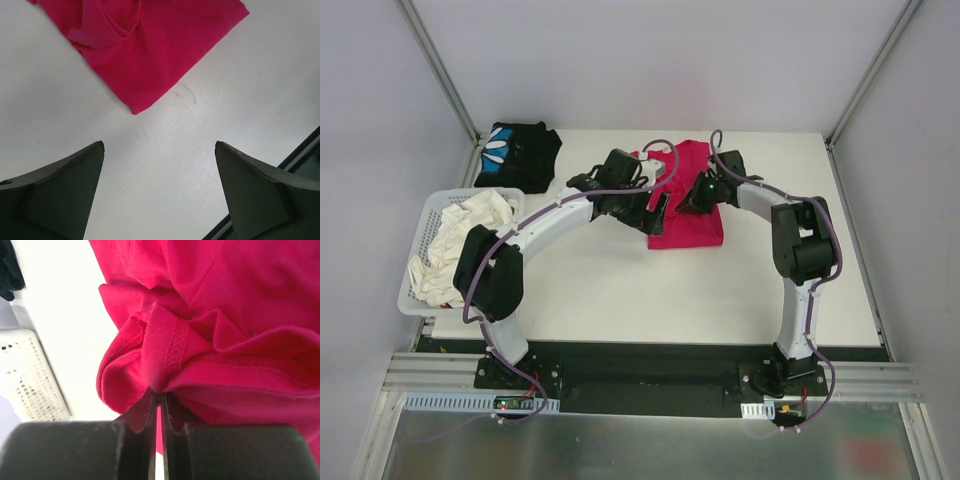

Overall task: Fold and stack the t-shirts
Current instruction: Fold the folded rectangular tshirt in 1/3 of the way

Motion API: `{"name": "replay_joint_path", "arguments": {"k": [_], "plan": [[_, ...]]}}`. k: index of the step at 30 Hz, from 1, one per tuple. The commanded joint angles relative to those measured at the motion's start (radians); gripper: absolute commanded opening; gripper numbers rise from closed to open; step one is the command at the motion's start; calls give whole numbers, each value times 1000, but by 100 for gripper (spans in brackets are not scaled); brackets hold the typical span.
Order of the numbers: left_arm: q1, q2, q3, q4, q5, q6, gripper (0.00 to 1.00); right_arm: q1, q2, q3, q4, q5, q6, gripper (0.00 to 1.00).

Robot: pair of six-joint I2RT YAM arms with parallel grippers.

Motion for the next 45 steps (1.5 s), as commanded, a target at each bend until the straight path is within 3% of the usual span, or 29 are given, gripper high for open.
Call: {"name": "replay_joint_path", "arguments": {"k": [1,3,7,10,22,45], "plan": [[-13,1,-10,-3,16,14,91,-17,-30,32,-3,7,-9,4],[-14,1,-10,-3,16,13,92,-21,-28,37,-9,5,-14,5],[-16,-4,-13,-3,8,11,91,-23,-27,29,-15,-4,-17,21],[-16,-7,-12,-3,2,16,91,-23,-43,6,-14,-4,-15,26],[-17,10,1,-3,19,8,91,8,-126,-31,-14,-1,-1,28],[-19,1,-10,1,6,19,91,63,-113,-57,-12,48,-12,33]]}}
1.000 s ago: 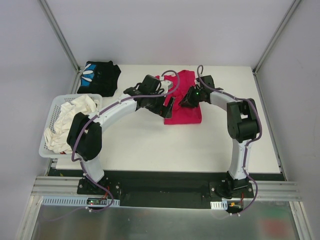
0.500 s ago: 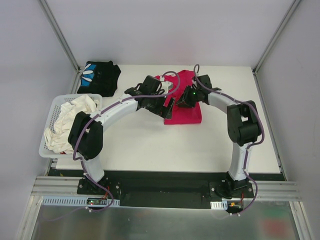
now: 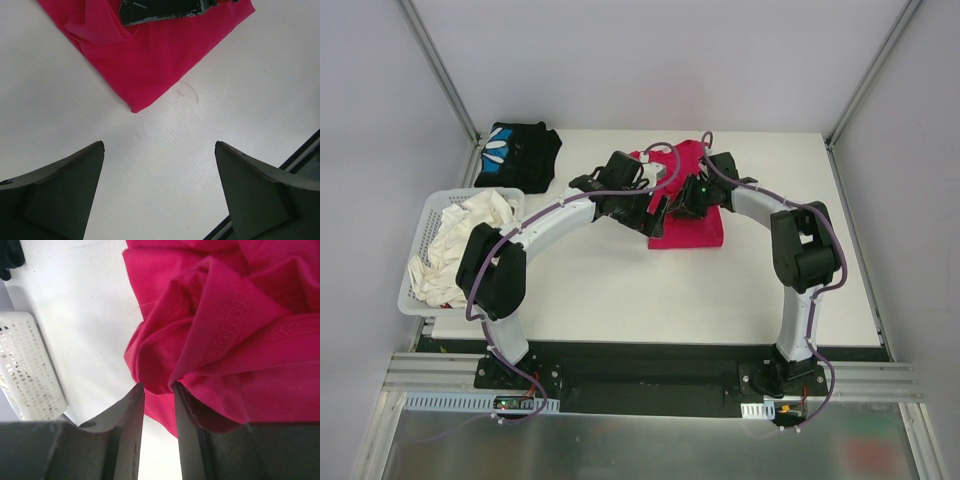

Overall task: Fold and stack the t-shirts
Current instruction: Fold the folded rectangular tshirt in 1/3 of the way

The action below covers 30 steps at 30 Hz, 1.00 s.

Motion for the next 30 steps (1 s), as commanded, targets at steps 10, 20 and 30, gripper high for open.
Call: {"name": "replay_joint_path", "arguments": {"k": [10,20,30], "plan": [[-12,-19,-5,1,10,19,91,-9,-36,-54,13,27,-14,35],[-12,-4,9,1,13,22,91,-30,5,-10,16,27,-17,36],[-12,5,18,1,10,27,91,-36,51,44,18,17,-11,35]]}}
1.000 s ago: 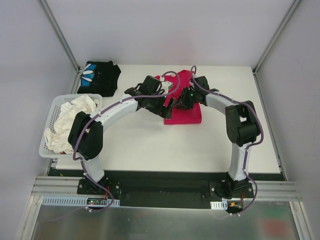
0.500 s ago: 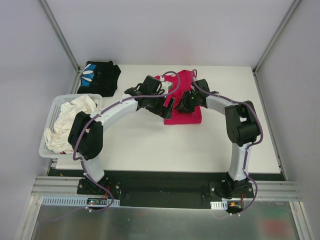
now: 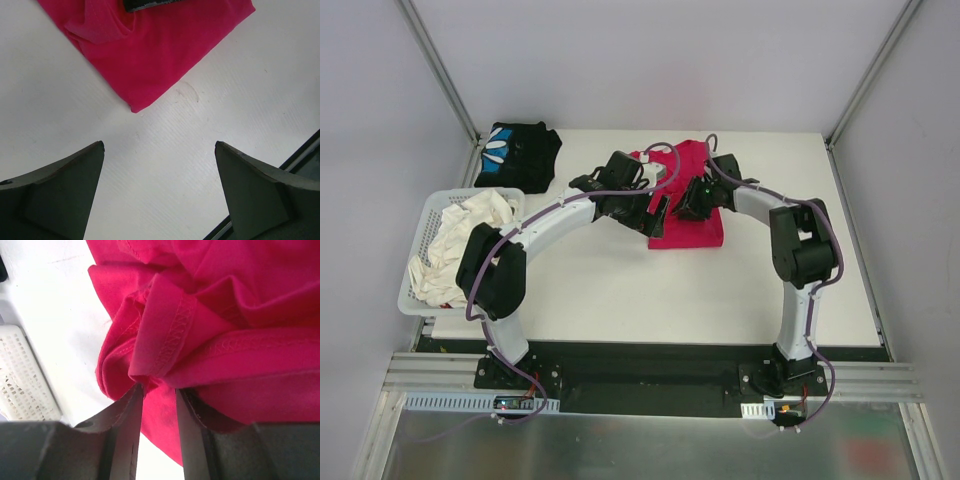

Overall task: Fold and stack the t-shirts
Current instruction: Fold the folded rectangular tshirt in 1/3 of the way

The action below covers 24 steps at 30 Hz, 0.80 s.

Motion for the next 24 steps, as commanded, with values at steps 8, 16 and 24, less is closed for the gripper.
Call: {"name": "replay_joint_path", "arguments": {"k": [8,16,24], "plan": [[-12,15,19,1,11,28,91,-8,39,86,14,-1,-9,36],[-12,18,19,1,9,26,91,-18,41,98,16,-10,-3,32],[-12,22,19,1,13,25,91,-20,47,118,21,-16,-1,10]]}}
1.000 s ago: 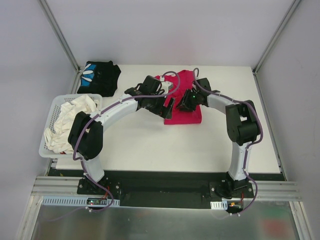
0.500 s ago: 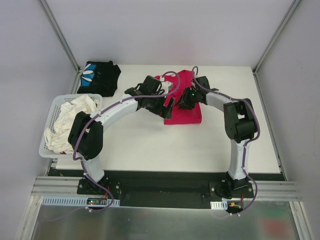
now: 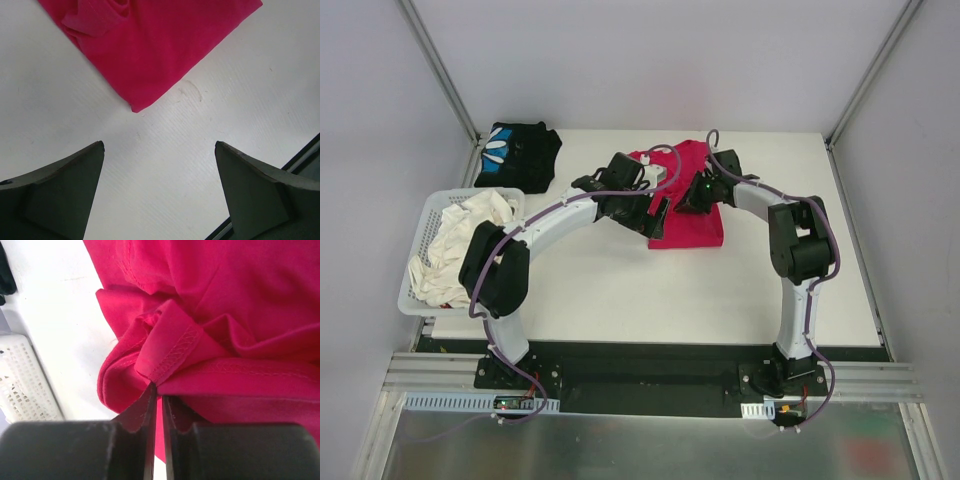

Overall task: Fold and stack the t-shirts
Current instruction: Fold the folded rectangular tshirt in 1/3 of the way

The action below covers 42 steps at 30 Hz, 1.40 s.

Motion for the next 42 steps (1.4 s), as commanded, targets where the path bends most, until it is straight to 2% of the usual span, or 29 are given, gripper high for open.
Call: {"name": "replay_joint_path", "arguments": {"k": [1,5,13,16,17,19,23,35,42], "plan": [[-12,1,18,1,13,24,91,-3,-2,54,17,-14,-3,8],[-12,4,18,0,13,24,91,-6,1,65,18,-14,3,4],[-12,4,15,0,14,26,91,-20,12,108,9,-18,7,4],[-12,2,15,1,13,26,91,-20,12,107,4,-21,3,8],[-12,4,15,1,13,24,91,-23,9,103,3,-21,3,14],[-12,-1,16,0,3,26,91,-25,11,94,0,-23,-2,20],[-11,-8,30,1,-24,27,91,-22,-6,50,1,-27,3,25],[-11,-21,32,0,-10,24,92,8,-126,-5,9,-17,12,32],[-11,-31,19,9,-17,21,91,50,-120,11,8,-15,26,34]]}}
